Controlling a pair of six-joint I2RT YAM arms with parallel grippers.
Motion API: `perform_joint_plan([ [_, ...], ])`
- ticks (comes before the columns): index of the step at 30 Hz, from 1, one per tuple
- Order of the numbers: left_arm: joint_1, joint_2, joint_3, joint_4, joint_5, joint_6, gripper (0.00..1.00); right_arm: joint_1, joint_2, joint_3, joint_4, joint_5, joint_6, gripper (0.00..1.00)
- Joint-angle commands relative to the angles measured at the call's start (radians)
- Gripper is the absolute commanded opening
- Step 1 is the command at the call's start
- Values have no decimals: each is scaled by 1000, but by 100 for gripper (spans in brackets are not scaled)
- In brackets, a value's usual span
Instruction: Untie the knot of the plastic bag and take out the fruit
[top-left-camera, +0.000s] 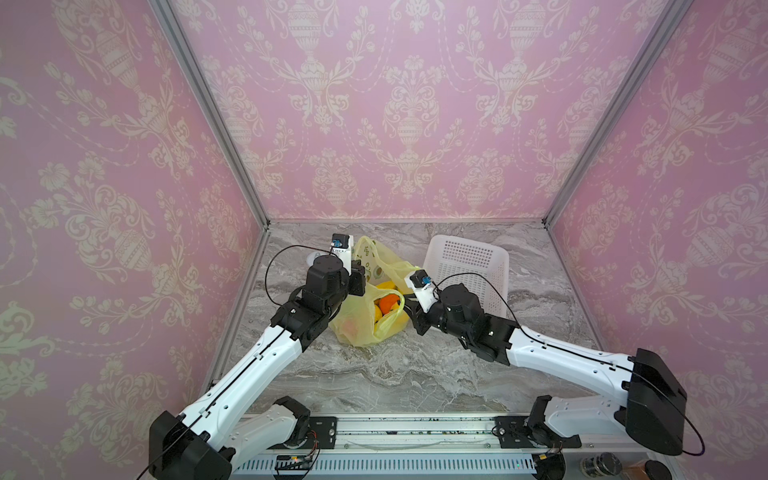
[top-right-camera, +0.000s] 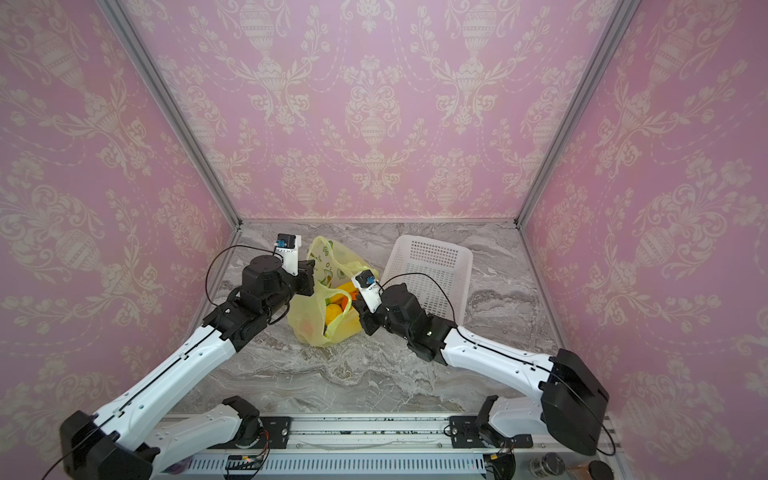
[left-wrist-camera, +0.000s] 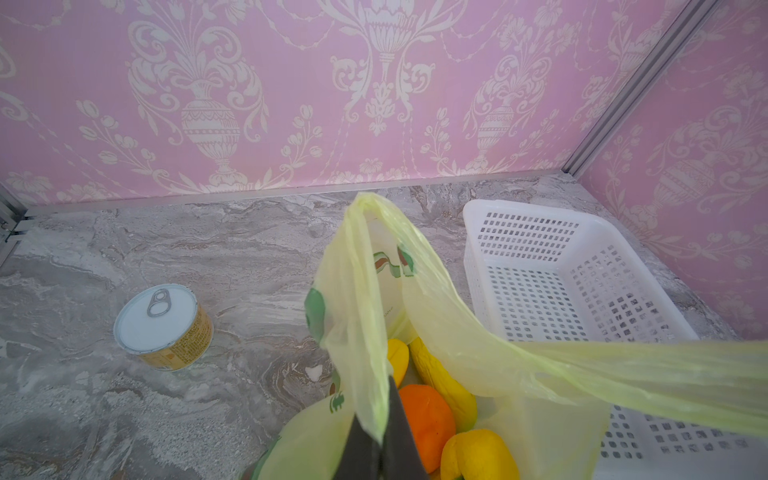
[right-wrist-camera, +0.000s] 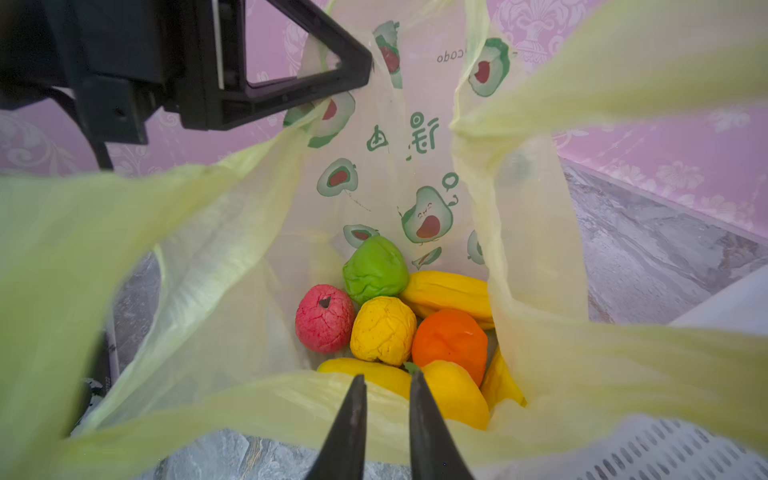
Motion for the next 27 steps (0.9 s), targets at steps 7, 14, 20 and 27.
perform_joint_plan([
  [7, 5, -27, -6, 17, 40, -17, 0, 66, 269, 260, -152, 177, 76, 33],
  [14, 5, -39, -7, 14, 28, -12, 0, 49, 409, 410, -281, 276, 124, 37],
  [20, 5, -49, -7, 11, 29, -15, 0, 47, 458, 475, -459, 347, 180, 55],
  [27, 5, -49, -1, 7, 37, -18, 0, 48, 460, 470, -639, 378, 230, 72],
])
